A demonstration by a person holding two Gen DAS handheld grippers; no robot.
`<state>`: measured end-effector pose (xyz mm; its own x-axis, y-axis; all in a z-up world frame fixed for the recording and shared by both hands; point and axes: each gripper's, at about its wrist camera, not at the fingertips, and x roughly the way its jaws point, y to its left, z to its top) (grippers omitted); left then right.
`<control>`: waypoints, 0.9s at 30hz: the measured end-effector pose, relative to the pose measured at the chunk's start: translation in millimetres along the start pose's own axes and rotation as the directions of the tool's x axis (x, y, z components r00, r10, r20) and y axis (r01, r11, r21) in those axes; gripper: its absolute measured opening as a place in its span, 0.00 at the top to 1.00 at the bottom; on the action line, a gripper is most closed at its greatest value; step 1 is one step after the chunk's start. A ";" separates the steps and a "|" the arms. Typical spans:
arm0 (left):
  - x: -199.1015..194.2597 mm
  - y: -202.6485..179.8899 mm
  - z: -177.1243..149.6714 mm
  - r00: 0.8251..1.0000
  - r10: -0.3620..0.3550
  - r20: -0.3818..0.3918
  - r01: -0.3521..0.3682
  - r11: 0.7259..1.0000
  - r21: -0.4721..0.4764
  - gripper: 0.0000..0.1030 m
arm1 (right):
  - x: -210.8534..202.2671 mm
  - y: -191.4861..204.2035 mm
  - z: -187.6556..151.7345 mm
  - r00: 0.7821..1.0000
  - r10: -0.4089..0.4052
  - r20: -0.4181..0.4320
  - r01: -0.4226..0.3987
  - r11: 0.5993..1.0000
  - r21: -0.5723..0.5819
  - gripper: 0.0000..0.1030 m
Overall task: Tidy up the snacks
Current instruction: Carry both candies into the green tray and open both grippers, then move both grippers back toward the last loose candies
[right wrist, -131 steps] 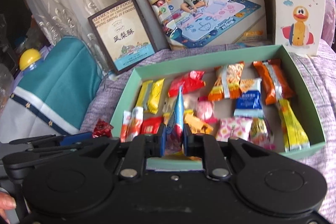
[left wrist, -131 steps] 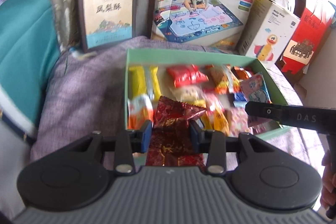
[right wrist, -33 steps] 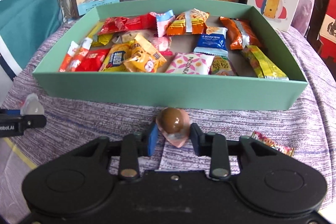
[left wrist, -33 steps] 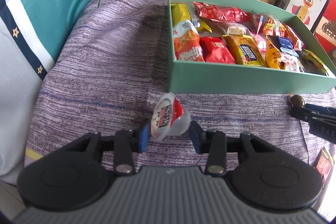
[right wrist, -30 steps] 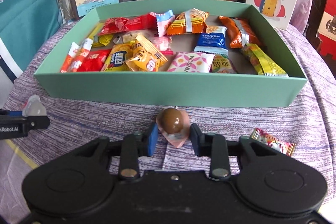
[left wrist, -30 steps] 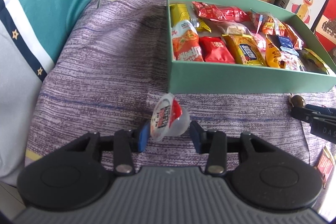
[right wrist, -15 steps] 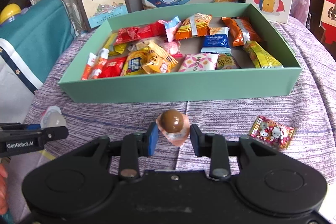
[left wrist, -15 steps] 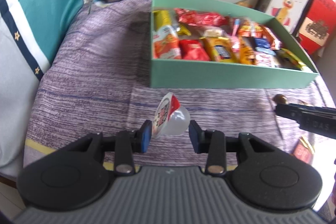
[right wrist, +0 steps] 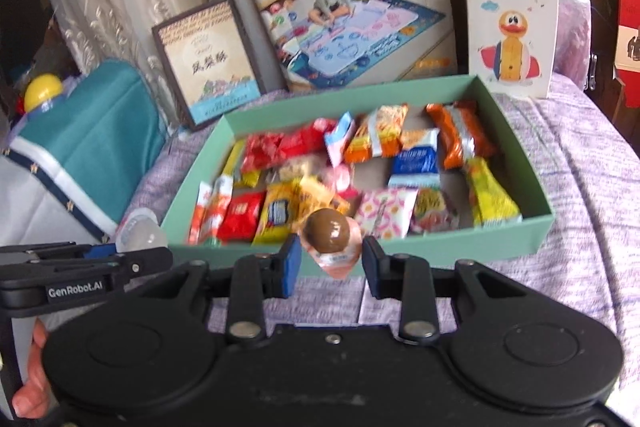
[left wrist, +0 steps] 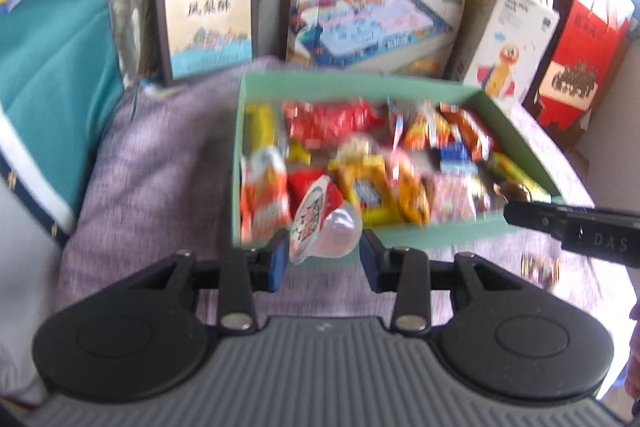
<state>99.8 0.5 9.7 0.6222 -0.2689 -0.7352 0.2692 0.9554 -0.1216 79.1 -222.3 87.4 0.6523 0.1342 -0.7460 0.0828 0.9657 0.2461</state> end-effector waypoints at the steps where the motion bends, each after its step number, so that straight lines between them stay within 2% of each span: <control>1: 3.6 -0.4 8.9 1.000 -0.002 0.004 0.002 1.000 -0.009 0.64 | 2.5 -2.4 6.9 1.000 -0.002 0.003 0.002 1.000 0.005 0.69; 7: 33.9 2.0 37.4 1.000 -0.019 -0.025 0.017 0.998 -0.057 0.64 | 30.3 -12.1 34.4 1.000 0.000 -0.013 0.000 0.999 0.034 0.69; 14: 64.1 4.1 32.6 0.996 -0.019 -0.090 0.013 0.998 -0.062 0.64 | 65.9 -15.4 42.0 0.998 0.008 -0.059 -0.005 0.999 0.048 0.68; 19: 73.9 3.0 29.5 0.995 -0.010 -0.103 0.005 0.999 -0.052 0.63 | 80.4 -14.7 43.9 0.997 0.005 -0.078 -0.001 0.999 0.050 0.65; 21: 73.6 -0.3 28.8 0.996 0.014 -0.089 -0.016 0.999 -0.032 0.52 | 80.8 -14.2 43.9 0.997 0.001 -0.073 0.003 0.999 0.049 0.47; 22: 73.1 -1.2 28.9 0.996 0.018 -0.083 -0.021 0.999 -0.030 0.30 | 79.3 -14.2 43.9 0.998 -0.002 -0.064 0.005 0.999 0.051 0.25; 23: 71.8 -1.8 29.0 0.997 0.023 -0.071 -0.025 0.999 -0.030 0.14 | 76.4 -14.4 43.7 0.999 -0.003 -0.050 0.006 0.999 0.054 0.09; 24: 69.9 -2.4 29.1 0.998 0.032 -0.057 -0.034 0.999 -0.030 0.07 | 73.8 -14.1 43.4 0.999 -0.001 -0.039 0.004 0.999 0.052 0.05; 27: 68.5 -3.7 30.8 0.998 0.035 -0.057 -0.037 0.999 -0.036 0.02 | 67.4 -12.4 43.2 0.999 -0.008 -0.039 0.010 0.999 0.043 0.00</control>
<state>164.0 -25.2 -19.7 0.5884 -0.2276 -0.7758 0.2189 0.9686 -0.1181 154.6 -234.8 60.8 0.6219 0.1349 -0.7714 0.1215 0.9565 0.2652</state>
